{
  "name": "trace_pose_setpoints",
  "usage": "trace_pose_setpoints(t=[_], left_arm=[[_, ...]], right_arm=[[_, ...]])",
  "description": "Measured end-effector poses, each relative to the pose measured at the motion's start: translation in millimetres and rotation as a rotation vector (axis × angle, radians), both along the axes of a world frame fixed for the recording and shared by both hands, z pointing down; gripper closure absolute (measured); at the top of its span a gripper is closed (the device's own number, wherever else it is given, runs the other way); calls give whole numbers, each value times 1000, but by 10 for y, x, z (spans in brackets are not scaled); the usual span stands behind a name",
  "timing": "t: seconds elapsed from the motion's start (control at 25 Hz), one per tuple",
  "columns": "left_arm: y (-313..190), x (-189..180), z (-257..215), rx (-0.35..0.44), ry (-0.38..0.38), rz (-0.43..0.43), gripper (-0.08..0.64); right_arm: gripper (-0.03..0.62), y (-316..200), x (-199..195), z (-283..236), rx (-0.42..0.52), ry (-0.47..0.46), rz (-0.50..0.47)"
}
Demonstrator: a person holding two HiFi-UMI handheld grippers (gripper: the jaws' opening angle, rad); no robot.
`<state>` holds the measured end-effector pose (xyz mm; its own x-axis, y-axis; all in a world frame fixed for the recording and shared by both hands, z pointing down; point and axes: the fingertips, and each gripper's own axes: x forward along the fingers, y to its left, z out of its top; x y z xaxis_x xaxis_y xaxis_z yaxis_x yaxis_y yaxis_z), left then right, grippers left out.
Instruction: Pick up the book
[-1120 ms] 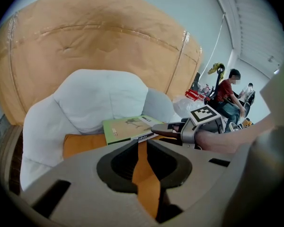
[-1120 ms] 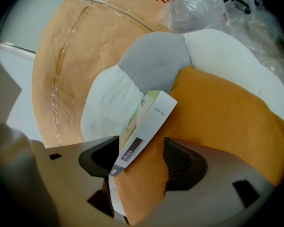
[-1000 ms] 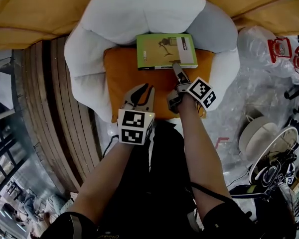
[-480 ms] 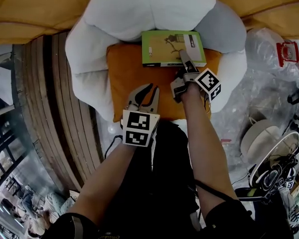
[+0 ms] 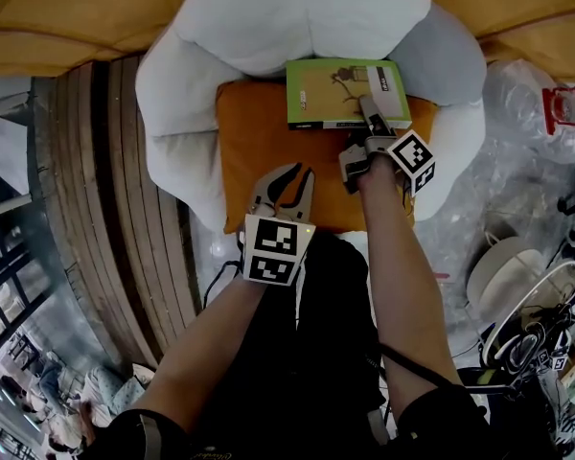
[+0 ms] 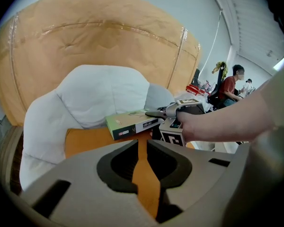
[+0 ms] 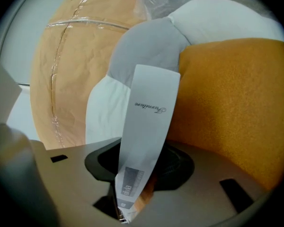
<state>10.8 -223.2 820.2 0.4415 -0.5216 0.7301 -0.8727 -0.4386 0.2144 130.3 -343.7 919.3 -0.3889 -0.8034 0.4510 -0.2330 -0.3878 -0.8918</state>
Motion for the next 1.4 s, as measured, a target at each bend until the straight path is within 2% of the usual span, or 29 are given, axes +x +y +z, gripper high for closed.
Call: trace_pose_setpoints(t=[0.44,0.72,0.92,1.16,1.28,1.4], left_arm=[[-29,0,-349,17,6,2,497],[-101,-68,-828,28,24,-21,497],[-221,-63,-1442,69,24,-22,497],[-487,45,-2408,156,44,-14,497],[-578,21,-2929,210,57,-16,497],[-728,34,-3476,289,67,4,497]], right_arm=[[453,41,38,-375,3,41,1],[456,25,12,-966,34,57,-9],[459,-22,18,-1776,91,85,-46],[459,-171,124,-3051,207,179,-111],[459,-224,98,-3786,299,222,-125],[459,-291,100,-4598,436,322,-150]])
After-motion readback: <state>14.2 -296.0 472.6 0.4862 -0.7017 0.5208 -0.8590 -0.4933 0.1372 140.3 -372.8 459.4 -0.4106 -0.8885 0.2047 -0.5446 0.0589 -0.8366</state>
